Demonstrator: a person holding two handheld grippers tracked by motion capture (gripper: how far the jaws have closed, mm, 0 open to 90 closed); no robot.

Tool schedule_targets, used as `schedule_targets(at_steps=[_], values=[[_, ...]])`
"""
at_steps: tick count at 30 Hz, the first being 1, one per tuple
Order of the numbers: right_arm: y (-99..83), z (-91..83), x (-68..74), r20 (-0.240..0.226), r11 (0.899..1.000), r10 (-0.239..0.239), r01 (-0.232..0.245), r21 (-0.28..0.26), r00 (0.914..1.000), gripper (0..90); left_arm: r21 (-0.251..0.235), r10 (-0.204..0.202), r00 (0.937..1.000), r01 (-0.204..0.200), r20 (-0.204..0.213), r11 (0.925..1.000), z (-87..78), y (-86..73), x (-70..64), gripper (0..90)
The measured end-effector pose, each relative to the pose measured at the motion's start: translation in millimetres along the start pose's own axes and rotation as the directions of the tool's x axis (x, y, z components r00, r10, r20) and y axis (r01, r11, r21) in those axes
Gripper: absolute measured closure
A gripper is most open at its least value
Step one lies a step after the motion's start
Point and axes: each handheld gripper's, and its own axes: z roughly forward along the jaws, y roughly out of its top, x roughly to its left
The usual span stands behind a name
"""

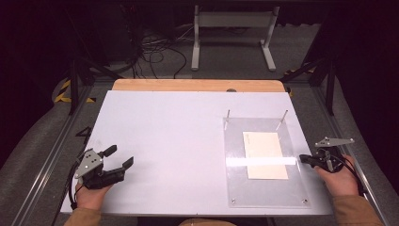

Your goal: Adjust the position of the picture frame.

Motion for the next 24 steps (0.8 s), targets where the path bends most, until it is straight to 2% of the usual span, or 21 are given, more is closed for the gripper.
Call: schedule_targets(at_steps=[9,11,21,24], values=[[-0.2,4.2,1.0,-0.040,0.999,0.044,-0.043,0.025,0.9982,89.6,0.001,-0.001,1.0000,0.001,-0.001,1.0000,0.0,-0.2,0.7,22.9],[-0.1,6.3,1.3,-0.057,0.999,0.035,-0.034,0.017,0.9978,89.8,0.000,-0.001,1.0000,0.001,0.003,1.0000,0.3,-0.2,0.9,22.9],[2.9,7.4,-0.4,-0.074,0.999,0.040,-0.038,0.035,0.9964,90.0,0.003,0.006,0.9999,-0.006,0.008,1.0000,3.8,1.6,0.1,22.9],[4.8,8.7,0.7,-0.075,0.999,0.029,-0.026,0.039,0.9968,90.0,0.003,-0.003,0.9999,0.003,0.016,1.0000,6.5,2.0,0.0,22.9]])
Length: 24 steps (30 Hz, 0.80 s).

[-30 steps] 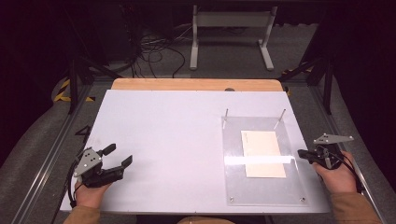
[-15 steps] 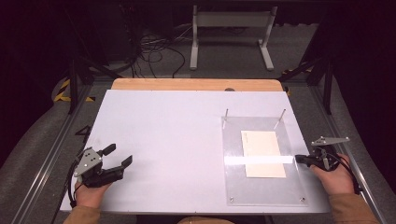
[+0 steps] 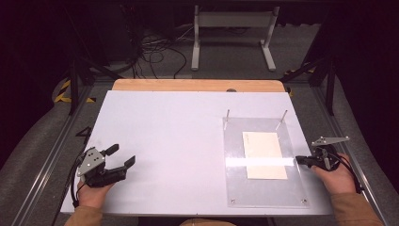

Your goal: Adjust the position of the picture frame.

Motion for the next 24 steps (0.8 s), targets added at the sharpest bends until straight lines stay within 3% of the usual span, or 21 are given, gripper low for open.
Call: schedule_targets(at_steps=[10,15,24], values=[[8.7,8.3,6.9,-0.026,1.000,-0.026,0.026,0.003,0.9993,90.0,0.001,0.009,0.9998,-0.009,0.016,1.0000,6.3,2.0,-1.6,22.9],[20.3,18.5,15.7,-0.039,0.998,-0.065,0.065,0.008,0.9971,90.0,0.000,0.002,0.9998,-0.002,0.018,1.0000,7.1,2.1,-2.1,22.9],[48.8,45.9,42.2,-0.117,0.989,-0.144,0.146,0.006,0.9826,90.0,0.003,0.004,0.9998,-0.004,0.020,1.0000,6.9,1.8,-1.8,22.9]])
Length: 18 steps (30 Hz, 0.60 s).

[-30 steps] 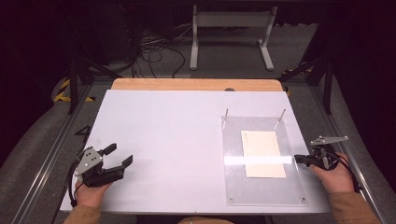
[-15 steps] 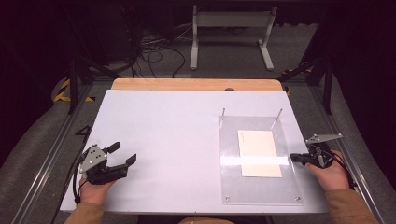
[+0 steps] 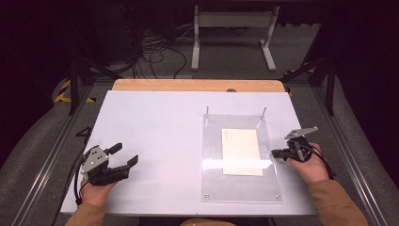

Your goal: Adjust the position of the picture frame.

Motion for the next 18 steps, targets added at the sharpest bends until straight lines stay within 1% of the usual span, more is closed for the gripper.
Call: schedule_targets(at_steps=[1,2,3,6,10,14,15,17,18], values=[[4.1,3.9,2.3,-0.007,1.000,-0.009,0.009,-0.001,0.9999,90.0,0.000,-0.001,1.0000,0.001,0.001,1.0000,0.0,-0.2,0.0,22.9],[4.1,3.9,2.3,-0.007,1.000,-0.009,0.009,-0.001,0.9999,90.0,0.000,-0.001,1.0000,0.001,0.001,1.0000,0.0,-0.2,0.0,22.9],[8.6,8.0,4.8,-0.021,1.000,-0.016,0.016,-0.001,0.9996,90.0,0.000,-0.001,1.0000,0.001,0.001,1.0000,0.0,-0.2,0.0,22.9],[17.1,16.5,10.9,-0.042,1.000,-0.031,0.031,-0.005,0.9986,90.0,0.000,0.003,1.0000,-0.003,0.001,1.0000,0.3,0.0,-0.4,22.9],[28.9,29.0,21.8,-0.068,0.998,-0.061,0.060,-0.013,0.9958,90.0,0.003,0.005,1.0000,-0.005,0.004,1.0000,0.4,0.1,-0.5,22.9],[38.0,37.9,30.5,-0.089,0.997,-0.083,0.082,-0.015,0.9925,90.0,0.000,0.004,1.0000,-0.004,0.002,1.0000,0.5,-0.3,-0.5,22.9],[40.0,38.6,31.5,-0.089,0.995,-0.096,0.095,-0.009,0.9914,90.0,0.004,0.013,0.9999,-0.013,-0.001,0.9999,-0.3,0.0,0.0,22.9],[43.6,38.3,32.1,-0.076,0.993,-0.116,0.117,0.001,0.9903,90.0,0.001,0.007,1.0000,-0.007,0.001,1.0000,-1.4,-0.1,-0.9,22.9],[46.3,37.5,31.5,-0.078,0.992,-0.126,0.127,0.009,0.9889,90.0,0.002,0.012,0.9999,-0.012,0.000,0.9999,-2.2,-0.3,-0.7,22.9]])
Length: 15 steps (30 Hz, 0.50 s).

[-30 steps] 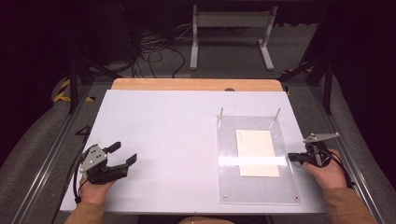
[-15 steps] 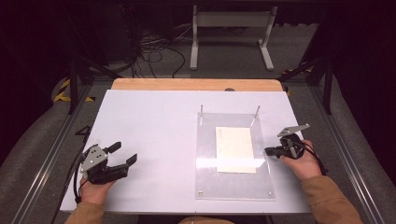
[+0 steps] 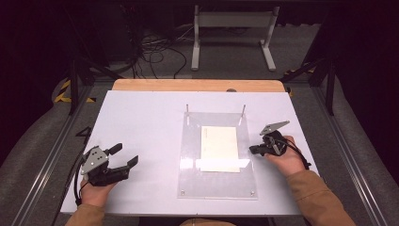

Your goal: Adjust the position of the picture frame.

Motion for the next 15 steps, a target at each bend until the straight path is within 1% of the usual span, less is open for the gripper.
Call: schedule_targets(at_steps=[1,3,5,7,9,10,11,12,14,15], values=[[4.8,-1.9,-0.7,-0.006,1.000,0.000,0.000,-0.010,1.0000,90.0,0.000,-0.004,1.0000,0.004,-0.002,1.0000,-0.4,-0.4,-0.2,22.9],[13.6,-4.8,-0.4,0.015,1.000,-0.014,0.015,-0.026,0.9998,90.0,-0.001,-0.003,1.0000,0.003,-0.004,1.0000,-1.0,-1.5,1.4,22.9],[29.8,-6.4,0.7,0.019,0.998,-0.036,0.037,-0.057,0.9992,89.4,0.002,-0.022,0.9997,0.022,-0.006,0.9998,-2.7,-3.3,1.9,22.9],[42.9,-3.6,0.6,0.020,0.996,-0.053,0.054,-0.074,0.9984,87.7,0.003,-0.018,0.9998,0.018,-0.011,0.9998,-4.8,-4.5,2.1,22.9],[59.9,3.8,-1.6,0.034,0.994,-0.068,0.070,-0.088,0.9971,86.1,0.004,-0.017,0.9997,0.017,-0.019,0.9999,-8.6,-5.7,1.8,22.9],[67.4,7.2,-3.0,0.036,0.993,-0.066,0.069,-0.095,0.9971,85.6,0.002,-0.025,0.9995,0.025,-0.022,0.9997,-10.7,-6.6,1.4,22.9],[76.7,12.1,-4.8,0.039,0.992,-0.062,0.066,-0.104,0.9973,85.6,0.002,-0.022,0.9994,0.022,-0.027,0.9998,-12.1,-7.2,1.7,22.9],[82.2,15.0,-5.6,0.042,0.992,-0.056,0.061,-0.111,0.9975,86.3,0.003,-0.025,0.9992,0.026,-0.030,0.9997,-13.8,-8.0,1.6,22.9],[96.4,23.9,-7.5,0.051,0.992,-0.050,0.055,-0.112,0.9975,87.1,0.003,-0.030,0.9989,0.030,-0.037,0.9995,-17.0,-10.0,2.0,22.9],[102.8,28.8,-8.9,0.054,0.992,-0.054,0.059,-0.111,0.9971,87.1,0.009,-0.023,0.9988,0.023,-0.043,0.9997,-19.0,-10.8,2.8,22.9]])
